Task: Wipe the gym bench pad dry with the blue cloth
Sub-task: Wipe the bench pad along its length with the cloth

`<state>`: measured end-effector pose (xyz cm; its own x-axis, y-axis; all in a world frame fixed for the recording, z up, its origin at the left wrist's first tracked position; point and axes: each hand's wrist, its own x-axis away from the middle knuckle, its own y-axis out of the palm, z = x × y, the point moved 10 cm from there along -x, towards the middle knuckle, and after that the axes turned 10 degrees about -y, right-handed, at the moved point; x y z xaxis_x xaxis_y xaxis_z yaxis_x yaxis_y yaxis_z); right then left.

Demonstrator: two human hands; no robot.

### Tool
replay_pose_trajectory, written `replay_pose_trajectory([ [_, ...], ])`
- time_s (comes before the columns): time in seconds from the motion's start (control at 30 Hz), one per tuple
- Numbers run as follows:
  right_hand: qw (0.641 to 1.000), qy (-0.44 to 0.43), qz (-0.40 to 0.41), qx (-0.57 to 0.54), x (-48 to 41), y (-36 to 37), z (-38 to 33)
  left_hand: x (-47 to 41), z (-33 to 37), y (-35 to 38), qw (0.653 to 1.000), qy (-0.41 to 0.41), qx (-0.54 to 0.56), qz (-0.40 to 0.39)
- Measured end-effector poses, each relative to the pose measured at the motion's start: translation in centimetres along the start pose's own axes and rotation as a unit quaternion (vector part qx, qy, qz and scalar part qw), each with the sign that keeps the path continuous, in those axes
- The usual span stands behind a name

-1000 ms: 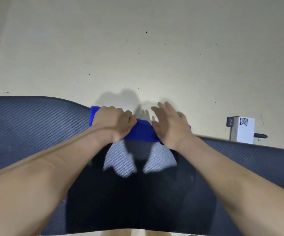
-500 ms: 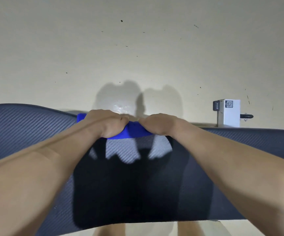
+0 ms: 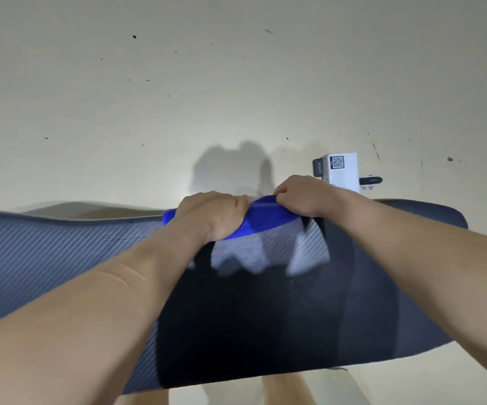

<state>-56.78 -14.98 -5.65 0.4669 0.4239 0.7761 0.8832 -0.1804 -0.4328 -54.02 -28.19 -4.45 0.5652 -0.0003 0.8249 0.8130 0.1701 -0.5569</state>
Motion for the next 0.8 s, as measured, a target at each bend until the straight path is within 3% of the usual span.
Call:
replay_pose_trajectory([
  [0.23,0.995,0.035,0.083,0.043,5.2,-4.1,11.1,-1.0,12.4,1.1,0.999,0.033,0.000,-0.004],
  [0.33,0.983,0.072,0.158,0.060,8.2,-5.9,15.9,-1.3,17.3,1.5,0.999,0.039,0.000,-0.011],
  [0.6,0.949,0.130,0.286,-0.029,15.0,-7.0,25.5,-1.8,27.4,2.2,0.996,0.091,0.005,0.000],
  [0.8,0.920,0.179,0.293,-0.189,20.3,-3.5,30.2,-0.9,34.5,2.9,0.983,0.172,-0.036,0.050],
])
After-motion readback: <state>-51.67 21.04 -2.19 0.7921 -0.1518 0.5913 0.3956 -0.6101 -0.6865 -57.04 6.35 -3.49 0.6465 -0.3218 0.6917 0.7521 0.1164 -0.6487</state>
